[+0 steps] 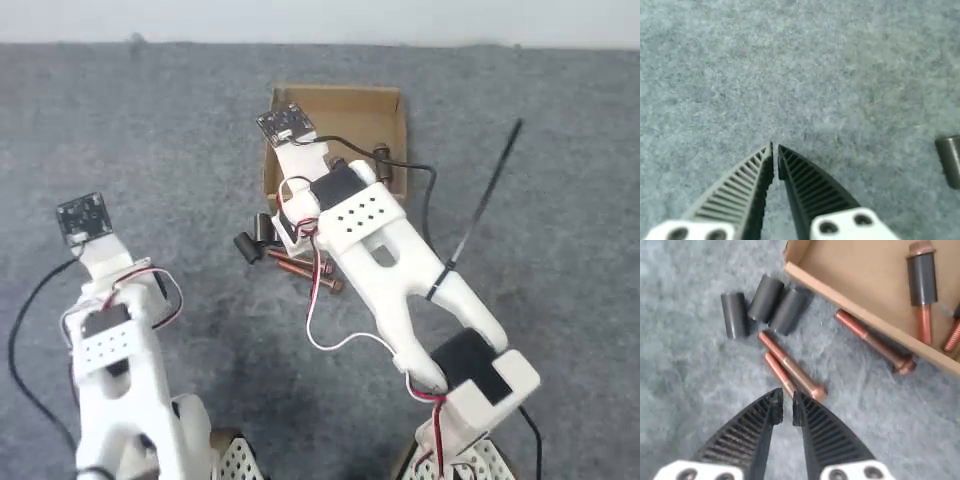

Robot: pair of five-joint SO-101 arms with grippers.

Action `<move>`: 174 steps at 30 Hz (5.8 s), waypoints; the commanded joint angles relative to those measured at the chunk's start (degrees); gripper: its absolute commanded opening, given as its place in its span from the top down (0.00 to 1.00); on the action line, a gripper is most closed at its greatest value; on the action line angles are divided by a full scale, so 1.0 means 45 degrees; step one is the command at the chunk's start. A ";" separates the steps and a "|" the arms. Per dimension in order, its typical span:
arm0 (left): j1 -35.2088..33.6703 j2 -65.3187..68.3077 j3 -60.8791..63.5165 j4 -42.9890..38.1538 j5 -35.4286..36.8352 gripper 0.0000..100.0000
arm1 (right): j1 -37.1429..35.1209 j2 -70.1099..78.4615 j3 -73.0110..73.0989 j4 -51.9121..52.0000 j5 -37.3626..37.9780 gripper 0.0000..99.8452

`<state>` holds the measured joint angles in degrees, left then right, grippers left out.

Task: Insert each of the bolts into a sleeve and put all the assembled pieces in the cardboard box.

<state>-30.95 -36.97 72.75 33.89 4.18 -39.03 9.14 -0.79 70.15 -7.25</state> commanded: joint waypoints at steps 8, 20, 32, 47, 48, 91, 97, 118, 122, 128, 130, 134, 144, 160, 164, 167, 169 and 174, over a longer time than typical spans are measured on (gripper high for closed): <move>0.0234 0.0899 -0.1241 -0.0410 0.0469 0.99 | -0.0068 0.1514 -0.0156 -0.3331 -0.1875 0.98; 0.0742 0.0957 -0.1241 -0.0410 0.0430 0.99 | -0.0576 0.3722 -0.1621 -0.3937 -0.2833 0.90; 0.0742 0.0957 -0.1241 -0.0410 0.0410 0.99 | -0.0615 0.5578 -0.3184 -0.3917 -0.2813 0.90; 0.0742 0.0918 -0.1221 -0.0391 0.0410 0.99 | -0.0361 0.6672 -0.4024 -0.3897 -0.2774 0.90; 0.0742 0.0918 -0.1221 -0.0391 0.0410 0.99 | -0.0361 0.6672 -0.4024 -0.3858 -0.2774 0.90; 0.0703 0.0977 -0.1123 -0.0723 0.0371 0.99 | 0.5460 0.0186 -0.0664 0.2061 -0.1934 0.99; 0.0703 0.0977 -0.1123 -0.0723 0.0371 0.99 | 0.6359 -0.1416 0.1915 0.0791 -0.1895 0.99; 0.0703 0.0899 -0.0967 -0.0703 0.0371 0.99 | 0.9348 -0.2530 0.7580 -0.2882 0.1973 0.88; 0.0684 0.0899 -0.0967 -0.0703 0.0371 0.99 | 0.9348 -0.2569 0.7560 -0.2667 0.1973 0.88; 0.0684 0.0899 -0.0967 -0.0703 0.0371 0.99 | 0.9250 -0.3976 0.8283 -0.2374 0.1895 0.88; 0.0684 0.0899 -0.0967 -0.0703 0.0371 0.99 | 0.9250 -0.4835 0.8908 -0.2393 0.1915 0.88; 0.0684 0.0899 -0.0967 -0.0703 0.0371 0.99 | 0.9231 -0.5871 0.9807 -0.2491 0.1895 0.88; 0.0684 0.0899 -0.0967 -0.0703 0.0371 0.99 | 0.8781 -0.3976 0.9338 -0.3761 0.1954 0.88; 0.0684 0.0899 -0.0947 -0.0703 0.0371 0.99 | 0.8781 -0.1416 0.7736 -0.3741 0.2012 0.99; 0.0684 0.0899 -0.0947 -0.0703 0.0371 0.99 | 0.8821 -0.1416 0.7736 -0.3702 0.2012 0.99; 0.0684 0.0899 -0.0947 -0.0703 0.0371 0.99 | 0.9172 -0.1495 0.7678 -0.3487 0.1993 0.99; 0.0684 0.0899 -0.0947 -0.0703 0.0371 0.99 | 0.9641 -0.1846 0.7600 -0.3214 0.1973 0.99; 0.0684 0.0899 -0.0947 -0.0703 0.0371 0.99 | 1.0676 -0.2745 0.8264 -0.3292 0.1915 0.99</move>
<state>-28.04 -32.66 69.76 31.87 5.76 6.42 1.67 36.04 55.74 1.19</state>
